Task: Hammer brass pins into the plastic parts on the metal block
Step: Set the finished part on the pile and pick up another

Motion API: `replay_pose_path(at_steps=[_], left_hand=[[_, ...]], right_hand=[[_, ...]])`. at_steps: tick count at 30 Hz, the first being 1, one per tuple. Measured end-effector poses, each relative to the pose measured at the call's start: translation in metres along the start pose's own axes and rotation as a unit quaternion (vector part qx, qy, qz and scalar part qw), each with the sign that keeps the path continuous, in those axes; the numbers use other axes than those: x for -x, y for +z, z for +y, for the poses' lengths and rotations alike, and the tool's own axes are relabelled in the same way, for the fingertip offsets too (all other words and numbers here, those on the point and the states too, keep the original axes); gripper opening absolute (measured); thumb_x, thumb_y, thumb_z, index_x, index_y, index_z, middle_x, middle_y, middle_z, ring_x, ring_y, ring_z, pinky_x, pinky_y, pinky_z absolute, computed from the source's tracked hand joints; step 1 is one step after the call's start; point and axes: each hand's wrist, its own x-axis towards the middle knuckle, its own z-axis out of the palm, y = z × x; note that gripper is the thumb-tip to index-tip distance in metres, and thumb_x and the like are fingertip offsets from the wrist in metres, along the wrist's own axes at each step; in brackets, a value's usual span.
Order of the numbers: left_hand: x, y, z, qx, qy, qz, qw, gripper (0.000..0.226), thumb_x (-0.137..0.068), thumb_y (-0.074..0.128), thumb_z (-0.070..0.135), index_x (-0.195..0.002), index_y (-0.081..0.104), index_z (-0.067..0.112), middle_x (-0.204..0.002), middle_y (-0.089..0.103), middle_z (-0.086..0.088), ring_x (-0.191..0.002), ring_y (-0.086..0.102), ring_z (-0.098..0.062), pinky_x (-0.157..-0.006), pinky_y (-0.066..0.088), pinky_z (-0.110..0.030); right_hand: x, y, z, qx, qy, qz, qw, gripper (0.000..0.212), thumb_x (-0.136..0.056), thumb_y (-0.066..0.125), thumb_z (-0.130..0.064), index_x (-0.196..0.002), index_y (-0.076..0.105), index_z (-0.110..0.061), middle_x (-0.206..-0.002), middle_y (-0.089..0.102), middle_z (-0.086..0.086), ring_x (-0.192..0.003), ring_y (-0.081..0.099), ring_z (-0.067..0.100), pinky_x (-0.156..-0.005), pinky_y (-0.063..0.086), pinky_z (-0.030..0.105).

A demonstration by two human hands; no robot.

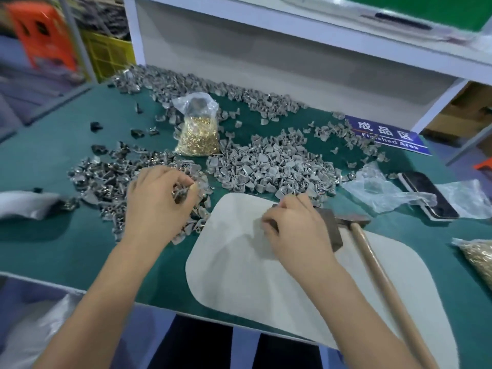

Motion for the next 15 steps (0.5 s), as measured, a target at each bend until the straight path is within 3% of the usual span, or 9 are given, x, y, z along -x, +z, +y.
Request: replay_pose_path(at_steps=[3, 6, 11, 15], left_hand=[[0.001, -0.001, -0.016, 0.009, 0.006, 0.015, 1.0, 0.01, -0.087, 0.073, 0.03, -0.09, 0.074, 0.02, -0.108, 0.066, 0.0, -0.119, 0.049, -0.028, -0.104, 0.039, -0.048], [0.009, 0.003, -0.026, 0.029, 0.022, 0.028, 0.999, 0.008, -0.088, 0.075, 0.026, -0.089, 0.076, 0.018, -0.11, 0.065, -0.003, -0.119, 0.048, -0.028, -0.106, 0.034, -0.037], [0.017, 0.005, -0.043, 0.033, 0.032, 0.005, 0.999, 0.008, -0.089, 0.076, 0.024, -0.091, 0.075, 0.017, -0.115, 0.06, 0.0, -0.123, 0.045, -0.026, -0.108, 0.035, -0.037], [0.019, 0.006, -0.047, 0.024, 0.055, -0.002, 0.998, 0.01, -0.09, 0.074, 0.024, -0.097, 0.075, 0.017, -0.119, 0.059, 0.001, -0.127, 0.041, -0.023, -0.107, 0.034, -0.03]], right_hand=[[-0.009, 0.016, -0.013, 0.144, -0.002, -0.057, 0.988, 0.022, -0.099, 0.056, -0.031, -0.11, 0.075, -0.025, -0.117, 0.047, 0.004, -0.12, 0.037, 0.03, -0.092, 0.037, 0.038], [-0.007, 0.023, -0.014, 0.194, 0.026, -0.069, 0.978, 0.017, -0.095, 0.064, -0.029, -0.107, 0.075, -0.027, -0.116, 0.046, 0.004, -0.117, 0.037, 0.03, -0.09, 0.037, 0.036], [0.002, 0.033, -0.011, 0.164, 0.055, -0.016, 0.985, 0.003, -0.086, 0.076, -0.015, -0.087, 0.076, -0.013, -0.1, 0.048, 0.009, -0.102, 0.044, 0.035, -0.079, 0.036, 0.041], [0.007, 0.039, -0.019, 0.162, 0.08, 0.001, 0.983, 0.006, -0.088, 0.073, -0.008, -0.085, 0.072, -0.003, -0.1, 0.048, 0.014, -0.099, 0.045, 0.037, -0.078, 0.04, 0.046]])
